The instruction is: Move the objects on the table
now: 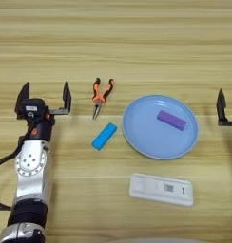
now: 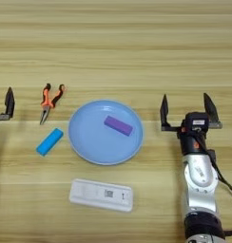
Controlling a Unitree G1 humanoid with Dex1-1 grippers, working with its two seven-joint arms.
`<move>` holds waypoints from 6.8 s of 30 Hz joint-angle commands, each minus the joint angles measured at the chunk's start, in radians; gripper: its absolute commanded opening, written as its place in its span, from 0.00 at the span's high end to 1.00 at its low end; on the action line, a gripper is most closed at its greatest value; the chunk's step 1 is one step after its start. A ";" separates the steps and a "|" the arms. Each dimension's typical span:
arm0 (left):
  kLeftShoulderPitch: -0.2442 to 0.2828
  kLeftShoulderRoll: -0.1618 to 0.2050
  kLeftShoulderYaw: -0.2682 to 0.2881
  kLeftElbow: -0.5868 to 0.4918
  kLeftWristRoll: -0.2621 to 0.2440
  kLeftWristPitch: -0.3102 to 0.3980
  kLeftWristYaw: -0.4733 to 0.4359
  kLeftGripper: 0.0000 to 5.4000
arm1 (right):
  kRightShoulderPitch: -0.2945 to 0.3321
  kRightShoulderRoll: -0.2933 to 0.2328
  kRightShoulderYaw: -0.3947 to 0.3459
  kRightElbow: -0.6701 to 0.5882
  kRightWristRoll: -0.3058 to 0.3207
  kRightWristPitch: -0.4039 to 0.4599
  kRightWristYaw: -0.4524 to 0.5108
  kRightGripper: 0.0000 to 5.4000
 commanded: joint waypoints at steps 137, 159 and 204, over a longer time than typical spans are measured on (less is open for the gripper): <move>0.095 -0.026 -0.150 -0.206 -0.023 0.082 -0.076 0.00 | 0.304 -0.486 0.491 -0.545 0.177 0.504 1.000 0.46; 0.222 0.349 -0.414 -0.790 -0.366 0.657 -0.795 0.00 | 0.231 -0.584 0.337 -0.607 0.232 0.581 1.049 0.46; 0.143 0.351 -0.587 -0.796 -0.266 0.754 -0.922 0.00 | 0.218 -0.700 0.283 -0.887 0.356 0.807 1.149 0.46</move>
